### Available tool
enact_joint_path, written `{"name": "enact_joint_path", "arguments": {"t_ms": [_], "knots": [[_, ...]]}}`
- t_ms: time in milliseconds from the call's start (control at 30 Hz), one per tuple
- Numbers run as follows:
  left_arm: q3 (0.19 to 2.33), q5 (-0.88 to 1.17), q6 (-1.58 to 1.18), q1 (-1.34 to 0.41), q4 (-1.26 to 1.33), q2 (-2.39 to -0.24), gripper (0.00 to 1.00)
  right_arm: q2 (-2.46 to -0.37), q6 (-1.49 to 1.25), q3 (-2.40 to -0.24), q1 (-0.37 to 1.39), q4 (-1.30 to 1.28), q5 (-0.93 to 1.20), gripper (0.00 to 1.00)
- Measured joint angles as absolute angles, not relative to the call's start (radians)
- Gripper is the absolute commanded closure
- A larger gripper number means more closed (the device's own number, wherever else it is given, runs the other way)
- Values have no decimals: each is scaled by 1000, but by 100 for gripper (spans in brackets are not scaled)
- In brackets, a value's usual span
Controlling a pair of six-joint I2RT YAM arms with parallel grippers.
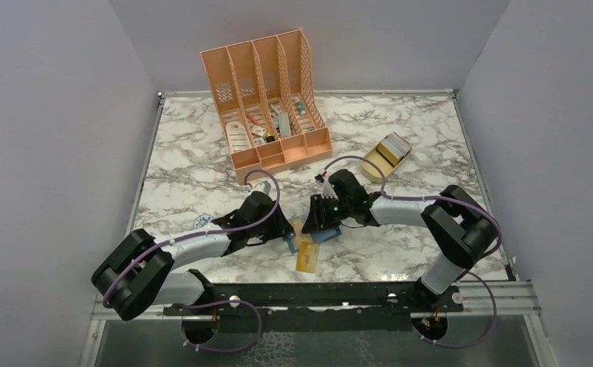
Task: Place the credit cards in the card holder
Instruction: Insert the credit card into the card holder, then pick up the credit card from the center of the board.
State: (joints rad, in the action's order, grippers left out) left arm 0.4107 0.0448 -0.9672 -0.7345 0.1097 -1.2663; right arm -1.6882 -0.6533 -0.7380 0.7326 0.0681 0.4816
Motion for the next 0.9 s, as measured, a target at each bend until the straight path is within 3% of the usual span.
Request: {"name": "enact_joint_path", "arguments": {"t_ms": [233,533,900], "knots": [[421,43,-961,-735,56,-1246,54,-1551,-627,-717,741,-23,410,48],[465,60,-938,-735,-84,-1144,55,-1406,-663,-575,742,-41,391,49],[421,173,-988,-861,-107,-1032,74,-1352,-736,-496,779,-18,358,49]]}}
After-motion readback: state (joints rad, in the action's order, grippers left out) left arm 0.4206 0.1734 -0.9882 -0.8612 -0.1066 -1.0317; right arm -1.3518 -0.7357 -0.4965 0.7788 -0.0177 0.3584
